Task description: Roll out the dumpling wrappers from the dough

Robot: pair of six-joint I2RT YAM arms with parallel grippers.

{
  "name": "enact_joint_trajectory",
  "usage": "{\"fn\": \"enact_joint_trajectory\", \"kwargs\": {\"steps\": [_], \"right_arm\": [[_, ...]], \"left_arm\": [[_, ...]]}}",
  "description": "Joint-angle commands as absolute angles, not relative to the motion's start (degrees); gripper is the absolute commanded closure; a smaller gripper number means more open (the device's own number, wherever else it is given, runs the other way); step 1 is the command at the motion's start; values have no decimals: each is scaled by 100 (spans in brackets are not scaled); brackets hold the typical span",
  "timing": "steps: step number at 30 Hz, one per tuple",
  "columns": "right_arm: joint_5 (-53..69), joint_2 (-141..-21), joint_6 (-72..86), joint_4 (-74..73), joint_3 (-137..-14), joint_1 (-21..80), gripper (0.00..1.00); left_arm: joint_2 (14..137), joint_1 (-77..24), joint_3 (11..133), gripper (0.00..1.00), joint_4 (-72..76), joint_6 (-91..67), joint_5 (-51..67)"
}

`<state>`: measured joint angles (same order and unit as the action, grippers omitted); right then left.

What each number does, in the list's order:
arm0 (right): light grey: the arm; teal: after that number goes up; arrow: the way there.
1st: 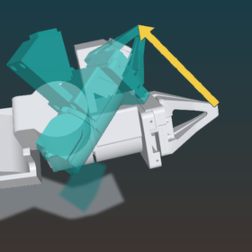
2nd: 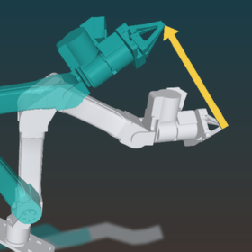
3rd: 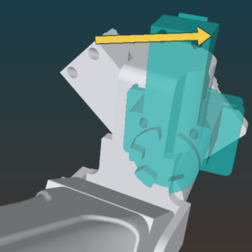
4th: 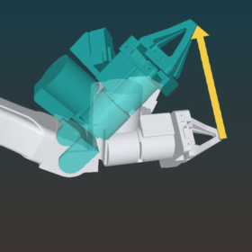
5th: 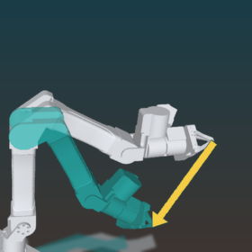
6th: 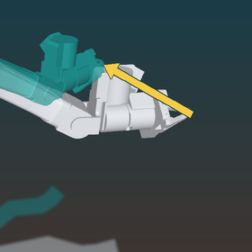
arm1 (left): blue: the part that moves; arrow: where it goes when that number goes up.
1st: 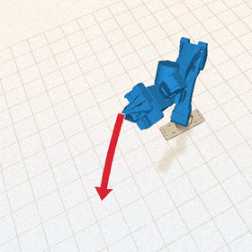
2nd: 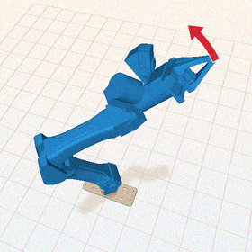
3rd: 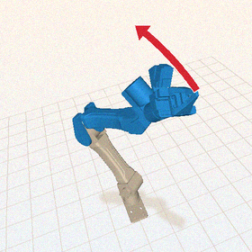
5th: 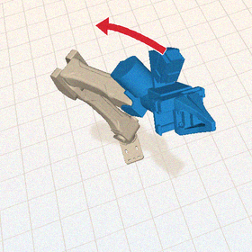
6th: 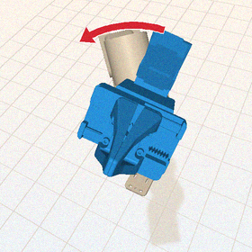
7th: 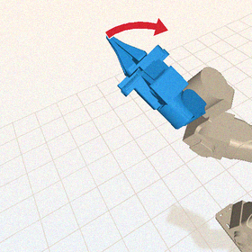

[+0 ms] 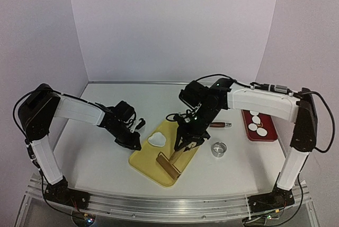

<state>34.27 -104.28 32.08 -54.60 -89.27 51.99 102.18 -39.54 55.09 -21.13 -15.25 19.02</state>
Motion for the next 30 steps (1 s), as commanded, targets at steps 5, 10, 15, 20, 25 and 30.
{"fn": "enact_joint_trajectory", "kwargs": {"steps": [5,10,15,20,25,30], "right_arm": [[3285,-9917,4647,-4727,-8817,4503,100],[3474,-10335,5286,-4268,-9028,4383,100],[3546,-10828,6013,-3855,-9178,4303,100],[3481,-11067,6644,-3256,-9212,4289,100],[3492,-11253,6971,-2828,-9277,4294,100],[3446,-11487,7174,-2738,-9374,4289,100]], "left_arm": [[9440,-3938,5382,67,-2630,-2419,2573],[10017,-3852,6197,66,-3079,-2317,2334],[10556,-3801,6800,71,-3294,-2050,2248],[10751,-3781,6962,75,-3537,-1654,2021],[10850,-3752,6966,75,-3485,-1334,2153],[11136,-3735,7090,78,-3436,-1094,2274]]}}
